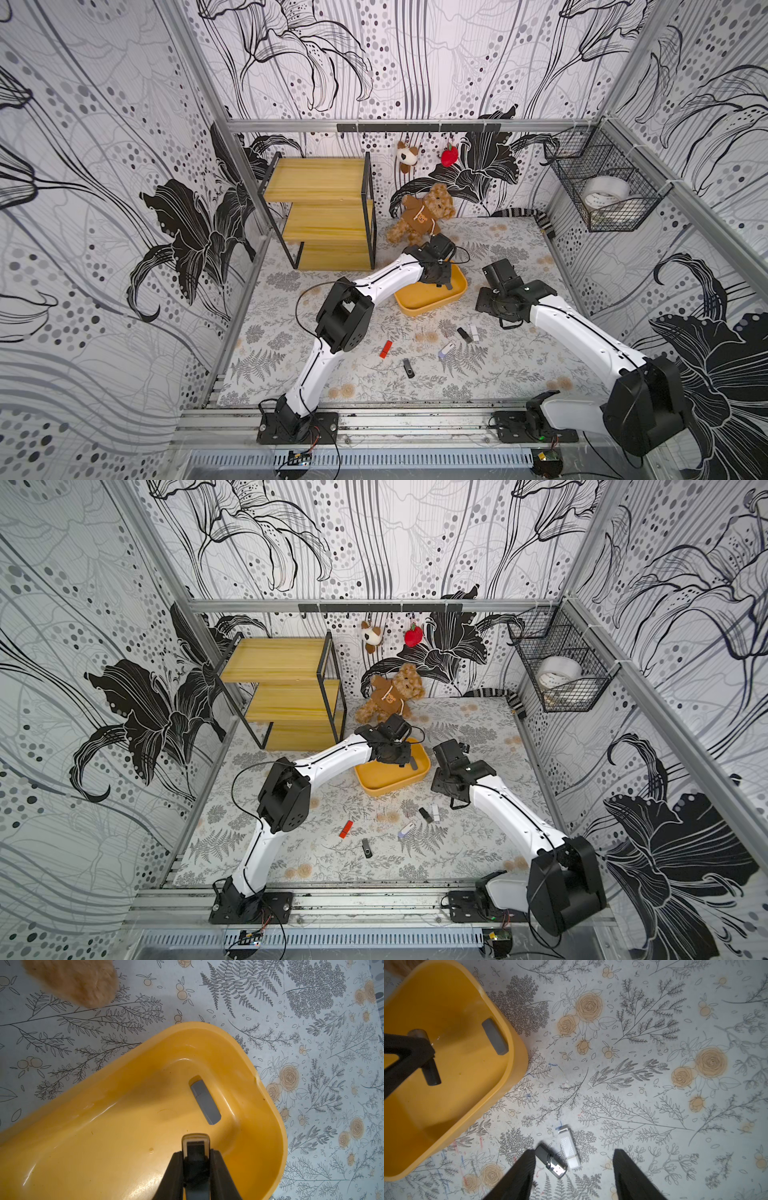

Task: Put the usb flash drive into the storage box
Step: Place the USB flash in the storage box.

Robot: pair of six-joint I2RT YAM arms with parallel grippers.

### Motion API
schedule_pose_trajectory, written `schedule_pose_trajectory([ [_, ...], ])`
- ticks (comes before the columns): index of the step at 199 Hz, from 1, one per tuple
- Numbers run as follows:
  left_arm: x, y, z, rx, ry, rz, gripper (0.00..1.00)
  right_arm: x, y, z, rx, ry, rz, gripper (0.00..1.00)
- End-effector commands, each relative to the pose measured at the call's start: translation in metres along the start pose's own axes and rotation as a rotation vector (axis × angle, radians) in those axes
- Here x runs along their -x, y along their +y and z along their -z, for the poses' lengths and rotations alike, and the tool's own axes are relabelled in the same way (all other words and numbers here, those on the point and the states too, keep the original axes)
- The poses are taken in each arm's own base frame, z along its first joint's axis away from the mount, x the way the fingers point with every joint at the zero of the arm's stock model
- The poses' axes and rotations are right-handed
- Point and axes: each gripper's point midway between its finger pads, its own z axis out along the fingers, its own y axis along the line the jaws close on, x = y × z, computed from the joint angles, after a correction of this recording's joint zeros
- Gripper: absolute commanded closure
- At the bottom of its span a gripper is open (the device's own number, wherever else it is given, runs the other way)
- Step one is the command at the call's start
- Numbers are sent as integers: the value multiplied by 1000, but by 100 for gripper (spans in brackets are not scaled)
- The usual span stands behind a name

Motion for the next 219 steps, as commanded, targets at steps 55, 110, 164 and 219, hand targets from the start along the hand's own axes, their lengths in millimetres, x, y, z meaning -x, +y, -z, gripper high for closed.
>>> schedule_pose_trajectory([
  [55,10,16,-4,44,-24,-65,100,-6,-8,2,-26,3,-3,35],
  [110,-8,69,0,157,-3,9,100,-4,-5,2,-22,9,-4,34],
  [164,-36,96,-2,205,35,72,100,-12,-1,-9,-10,35,2,34],
  [219,-41,103,-4,240,39,62,100,-26,-4,-17,-12,68,14,34],
])
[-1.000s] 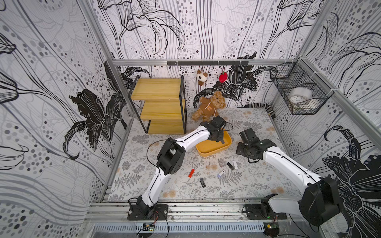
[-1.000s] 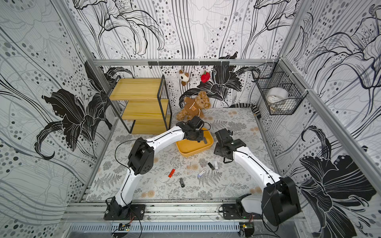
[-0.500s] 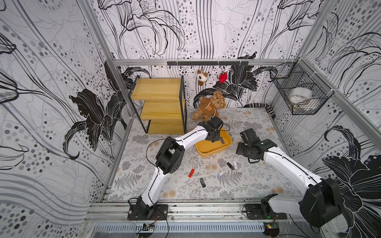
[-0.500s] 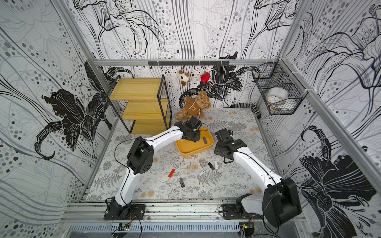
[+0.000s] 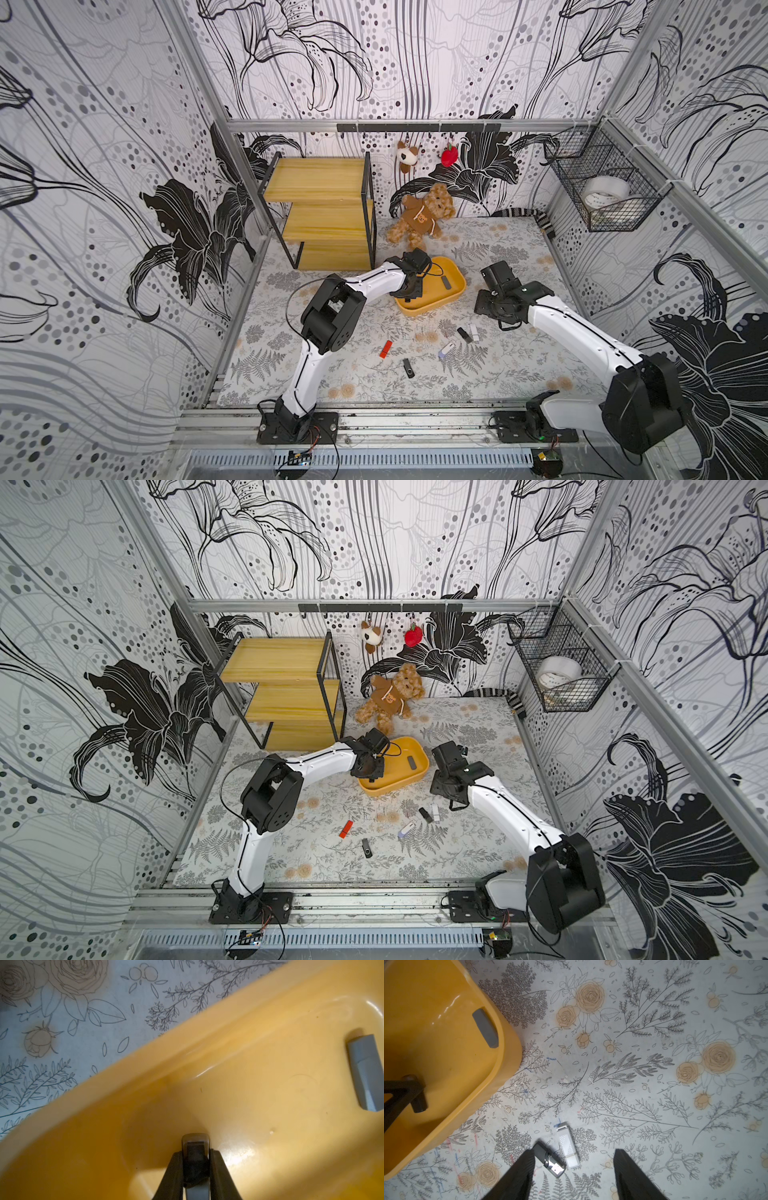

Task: Put the usb flash drive into the storage box
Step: Place the USB flash in the storage box.

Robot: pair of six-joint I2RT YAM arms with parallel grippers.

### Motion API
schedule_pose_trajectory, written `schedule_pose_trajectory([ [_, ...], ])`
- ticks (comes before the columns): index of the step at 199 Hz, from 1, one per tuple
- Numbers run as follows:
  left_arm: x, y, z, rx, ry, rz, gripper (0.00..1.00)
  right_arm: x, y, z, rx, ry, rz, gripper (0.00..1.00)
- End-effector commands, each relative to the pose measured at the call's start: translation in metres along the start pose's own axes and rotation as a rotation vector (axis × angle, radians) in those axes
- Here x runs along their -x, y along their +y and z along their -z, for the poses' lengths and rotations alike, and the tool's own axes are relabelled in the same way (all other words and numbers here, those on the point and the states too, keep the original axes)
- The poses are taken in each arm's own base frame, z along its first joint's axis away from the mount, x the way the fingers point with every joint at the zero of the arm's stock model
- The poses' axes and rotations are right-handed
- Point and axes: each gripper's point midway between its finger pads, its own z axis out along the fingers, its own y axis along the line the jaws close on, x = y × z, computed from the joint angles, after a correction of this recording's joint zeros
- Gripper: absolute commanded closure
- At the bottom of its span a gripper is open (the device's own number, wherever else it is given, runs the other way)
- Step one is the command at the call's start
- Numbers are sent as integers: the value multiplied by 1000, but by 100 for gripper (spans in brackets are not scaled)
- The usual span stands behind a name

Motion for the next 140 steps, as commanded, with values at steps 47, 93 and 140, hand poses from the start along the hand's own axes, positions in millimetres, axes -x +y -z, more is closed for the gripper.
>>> schedule_pose_trajectory([
  [47,21,-5,18,-6,-76,4,71,-30,-2,-25,2,89,20,34],
  [93,36,-21,35,-39,-96,-26,54,-48,5,-42,-11,135,61,36],
  [140,56,-26,77,-74,-166,-18,49,-62,9,-51,-30,174,94,36],
])
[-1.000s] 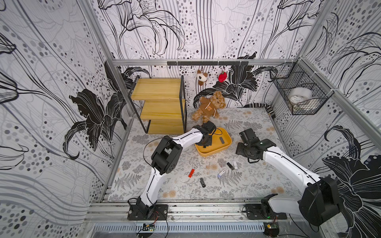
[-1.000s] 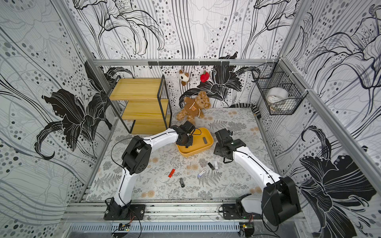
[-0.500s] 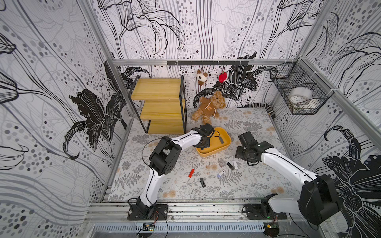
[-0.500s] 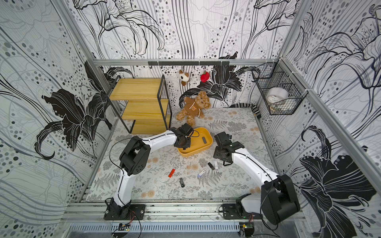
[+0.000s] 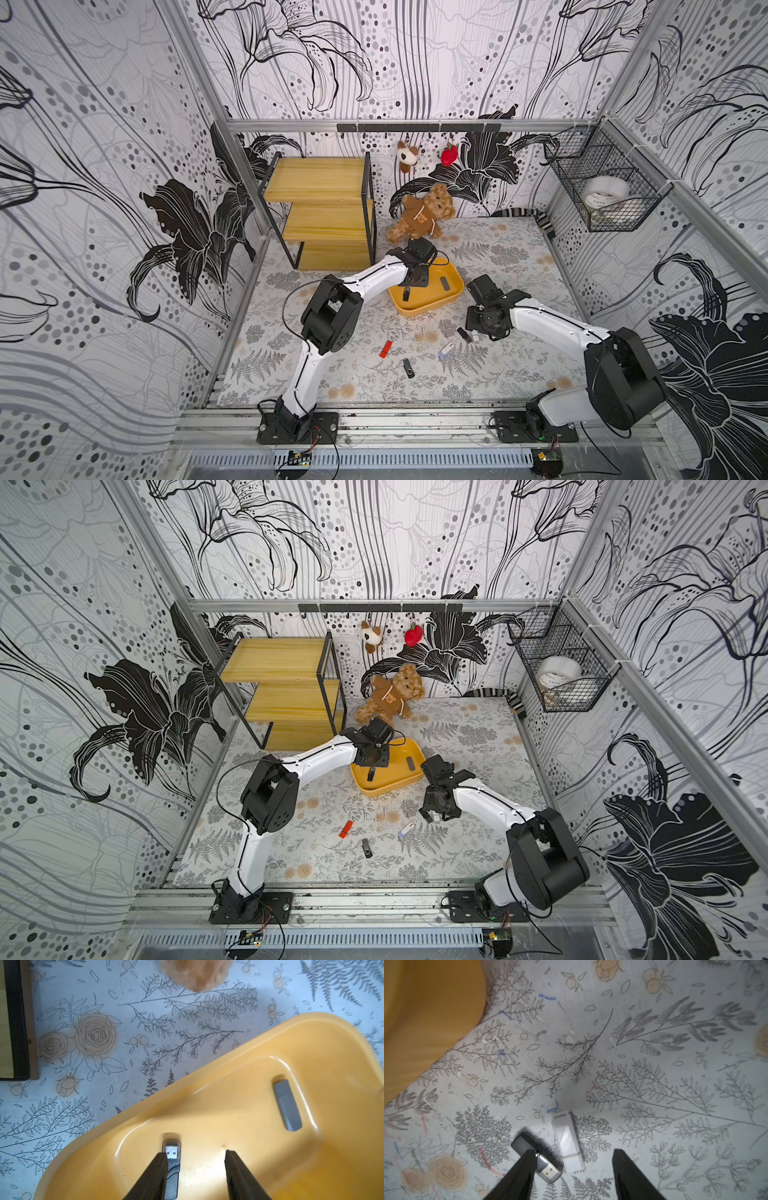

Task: Put the usb flash drive into the storage box
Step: Place the USB flash in the storage box, then pick up the USB flash from the center of the board.

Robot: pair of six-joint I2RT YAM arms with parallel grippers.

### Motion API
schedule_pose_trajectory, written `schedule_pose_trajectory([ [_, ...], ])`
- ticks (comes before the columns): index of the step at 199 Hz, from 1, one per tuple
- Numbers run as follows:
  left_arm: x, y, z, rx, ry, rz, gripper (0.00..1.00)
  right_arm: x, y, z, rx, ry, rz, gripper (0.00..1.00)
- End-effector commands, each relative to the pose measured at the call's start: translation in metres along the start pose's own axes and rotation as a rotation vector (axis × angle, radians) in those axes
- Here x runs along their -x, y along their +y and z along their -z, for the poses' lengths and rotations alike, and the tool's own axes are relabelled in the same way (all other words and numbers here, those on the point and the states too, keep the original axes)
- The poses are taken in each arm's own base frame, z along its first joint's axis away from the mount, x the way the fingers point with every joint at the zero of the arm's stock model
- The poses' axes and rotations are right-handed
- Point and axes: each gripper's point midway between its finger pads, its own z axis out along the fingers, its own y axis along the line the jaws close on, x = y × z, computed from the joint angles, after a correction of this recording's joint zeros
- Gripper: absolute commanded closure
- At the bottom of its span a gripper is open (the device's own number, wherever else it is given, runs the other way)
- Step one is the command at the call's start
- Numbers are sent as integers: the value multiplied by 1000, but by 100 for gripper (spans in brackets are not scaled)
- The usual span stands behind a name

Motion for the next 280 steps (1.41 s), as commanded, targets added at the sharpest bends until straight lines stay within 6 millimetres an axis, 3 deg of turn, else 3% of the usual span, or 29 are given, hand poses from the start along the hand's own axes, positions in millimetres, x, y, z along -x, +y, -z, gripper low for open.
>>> schedule_pose_trajectory([
  [1,20,-5,42,-24,-66,-7,49,-7,1,-6,-10,18,0,36],
  [43,17,14,87,-7,-108,-10,45,-13,-2,-17,-25,44,14,39],
  [84,-14,38,110,3,-77,-13,41,-15,-3,-24,-38,50,24,42],
  [119,-50,55,113,4,-21,-13,38,-14,-2,-30,-47,56,35,44],
  [157,-86,70,109,-8,35,5,38,-19,-4,-35,-56,77,42,53],
  [204,-127,74,106,-17,105,-3,37,-26,-3,-37,-44,98,37,64],
  [238,-157,75,90,-31,156,27,38,-27,-3,-37,-40,101,40,72],
  [280,-177,78,77,-28,183,32,38,-28,-3,-38,-36,108,46,83],
])
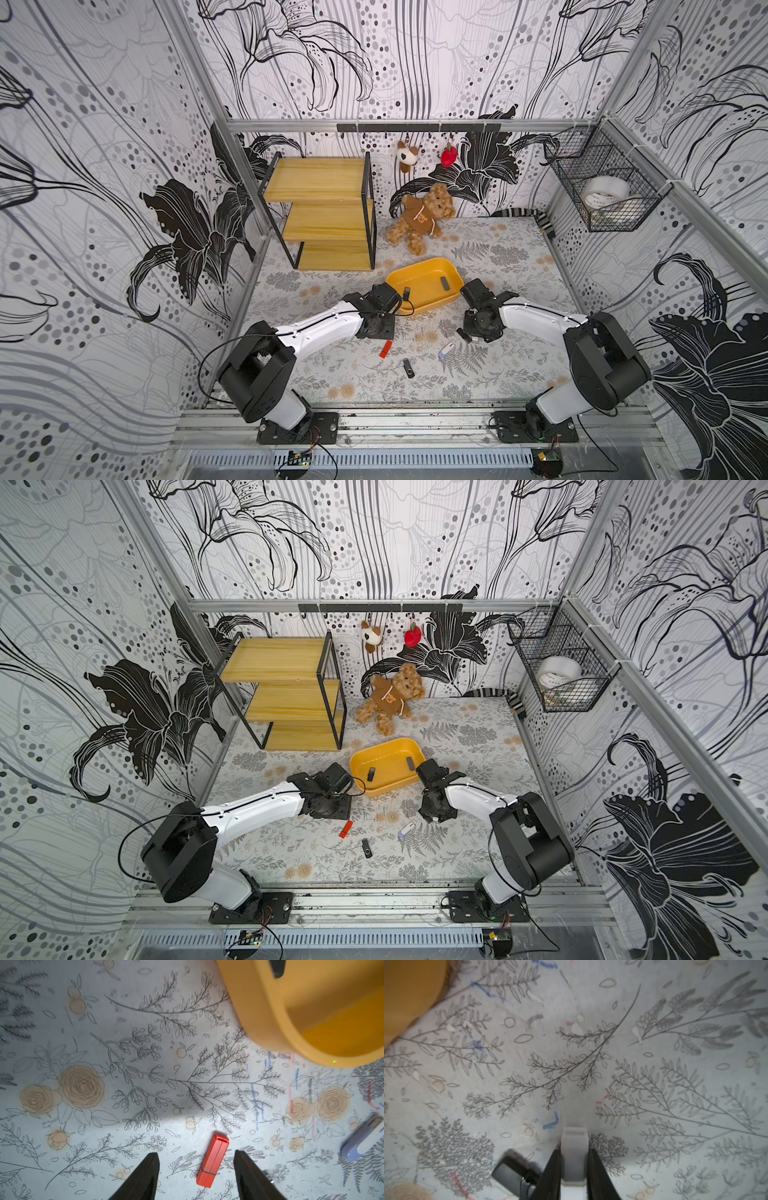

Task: Put the usb flash drive into the storage box
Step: Pick up the USB flash from the center of the board.

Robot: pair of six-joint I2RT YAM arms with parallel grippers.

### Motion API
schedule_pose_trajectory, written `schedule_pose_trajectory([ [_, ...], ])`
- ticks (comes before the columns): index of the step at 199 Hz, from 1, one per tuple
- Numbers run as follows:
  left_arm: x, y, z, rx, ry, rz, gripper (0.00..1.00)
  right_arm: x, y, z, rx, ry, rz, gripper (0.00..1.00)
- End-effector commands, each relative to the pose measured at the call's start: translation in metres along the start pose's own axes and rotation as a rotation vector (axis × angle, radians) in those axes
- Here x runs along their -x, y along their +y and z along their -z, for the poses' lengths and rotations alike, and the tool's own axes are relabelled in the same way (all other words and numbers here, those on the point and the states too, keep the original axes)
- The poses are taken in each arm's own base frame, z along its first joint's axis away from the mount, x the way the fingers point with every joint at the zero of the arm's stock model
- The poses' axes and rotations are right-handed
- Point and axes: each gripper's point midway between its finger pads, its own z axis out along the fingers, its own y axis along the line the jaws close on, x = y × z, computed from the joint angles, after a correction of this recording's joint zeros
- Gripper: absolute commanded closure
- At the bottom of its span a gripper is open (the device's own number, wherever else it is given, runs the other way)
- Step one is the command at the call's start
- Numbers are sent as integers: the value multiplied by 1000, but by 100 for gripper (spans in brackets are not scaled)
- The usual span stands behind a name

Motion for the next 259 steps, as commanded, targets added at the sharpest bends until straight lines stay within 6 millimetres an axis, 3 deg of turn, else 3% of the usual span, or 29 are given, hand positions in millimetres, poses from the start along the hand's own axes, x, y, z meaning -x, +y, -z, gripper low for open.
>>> schedule_pose_trajectory([
  [1,2,-11,-3,-47,-24,23,38,-19,-3,-11,-7,65,22,83],
  [52,-16,-20,-14,-53,22,-21,39,-19,-4,-9,-5,65,27,100],
  [83,-32,-14,-25,-17,73,-52,40,-18,-3,-9,-6,65,30,100],
  [179,-47,-10,-43,73,122,-106,57,-16,-4,-4,-9,55,31,100],
  [217,-50,-9,-47,98,139,-123,73,-3,-5,12,-9,-7,17,100],
  [233,-50,-9,-46,99,135,-122,83,8,-4,26,-5,-50,17,100],
  [259,-49,-10,-44,93,129,-115,93,32,1,52,-8,-117,31,100],
])
